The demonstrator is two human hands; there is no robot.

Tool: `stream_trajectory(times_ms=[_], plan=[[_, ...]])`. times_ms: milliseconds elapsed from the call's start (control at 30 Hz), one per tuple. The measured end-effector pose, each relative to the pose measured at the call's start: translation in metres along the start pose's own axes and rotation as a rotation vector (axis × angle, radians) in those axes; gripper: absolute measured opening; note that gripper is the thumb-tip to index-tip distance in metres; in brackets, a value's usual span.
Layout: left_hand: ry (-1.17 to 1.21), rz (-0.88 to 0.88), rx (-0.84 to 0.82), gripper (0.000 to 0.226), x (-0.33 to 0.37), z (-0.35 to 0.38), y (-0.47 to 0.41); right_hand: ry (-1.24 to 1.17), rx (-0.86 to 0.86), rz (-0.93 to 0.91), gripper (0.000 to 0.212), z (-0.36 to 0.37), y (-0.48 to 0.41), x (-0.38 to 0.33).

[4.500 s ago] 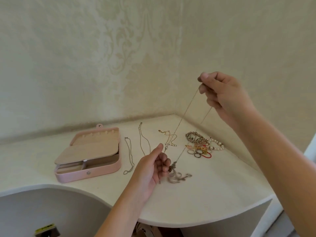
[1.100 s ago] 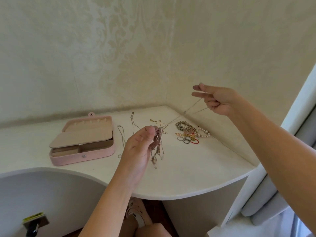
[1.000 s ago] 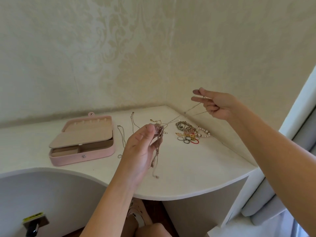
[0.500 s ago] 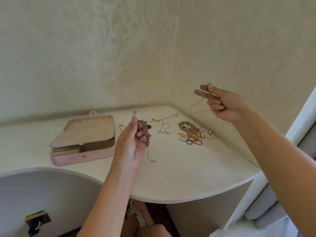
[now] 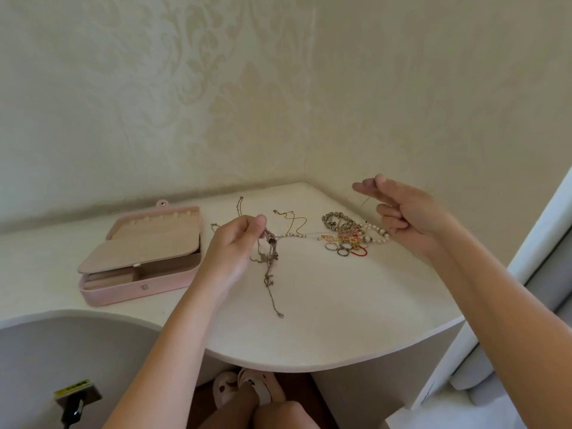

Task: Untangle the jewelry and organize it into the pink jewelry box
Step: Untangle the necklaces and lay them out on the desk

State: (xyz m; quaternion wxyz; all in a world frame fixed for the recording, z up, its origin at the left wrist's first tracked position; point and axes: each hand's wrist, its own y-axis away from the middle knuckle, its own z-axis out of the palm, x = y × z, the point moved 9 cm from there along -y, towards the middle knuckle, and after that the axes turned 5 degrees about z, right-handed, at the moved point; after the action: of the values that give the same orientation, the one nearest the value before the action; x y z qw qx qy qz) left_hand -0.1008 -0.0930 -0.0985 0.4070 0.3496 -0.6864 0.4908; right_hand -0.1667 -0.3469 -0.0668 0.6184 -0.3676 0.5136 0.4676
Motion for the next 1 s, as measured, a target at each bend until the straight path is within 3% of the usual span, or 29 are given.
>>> stream_trajectory(times_ms=[100, 233, 367, 633, 800, 900, 1000], plan=[[0.273, -0.093, -0.003, 0.044, -0.013, -0.005, 0.001, -0.060, 0.052, 0.017, 0.019, -0.021, -0.005, 0.004], [0.681, -0.178, -0.034, 0.019, -0.024, 0.011, -0.001, -0.144, 0.071, 0.075, 0.019, -0.031, -0.011, 0.020], [0.836, -0.173, 0.039, 0.013, -0.020, 0.015, -0.003, -0.199, 0.053, 0.103, 0.020, -0.032, -0.012, 0.032], [0.816, -0.177, 0.067, 0.018, -0.027, 0.009, -0.006, 0.013, 0.023, 0.045, 0.024, -0.024, 0.005, 0.045], [0.987, -0.318, -0.301, 0.040, -0.022, 0.039, 0.010, -0.015, 0.109, -0.014, 0.030, -0.044, 0.009, 0.042], [0.825, -0.383, -0.441, 0.045, -0.024, 0.051, 0.022, -0.055, 0.162, -0.036, 0.015, -0.054, 0.007, 0.038], [0.541, -0.395, -0.463, 0.048, -0.032, 0.050, 0.028, -0.071, 0.194, -0.076, 0.018, -0.063, 0.005, 0.025]])
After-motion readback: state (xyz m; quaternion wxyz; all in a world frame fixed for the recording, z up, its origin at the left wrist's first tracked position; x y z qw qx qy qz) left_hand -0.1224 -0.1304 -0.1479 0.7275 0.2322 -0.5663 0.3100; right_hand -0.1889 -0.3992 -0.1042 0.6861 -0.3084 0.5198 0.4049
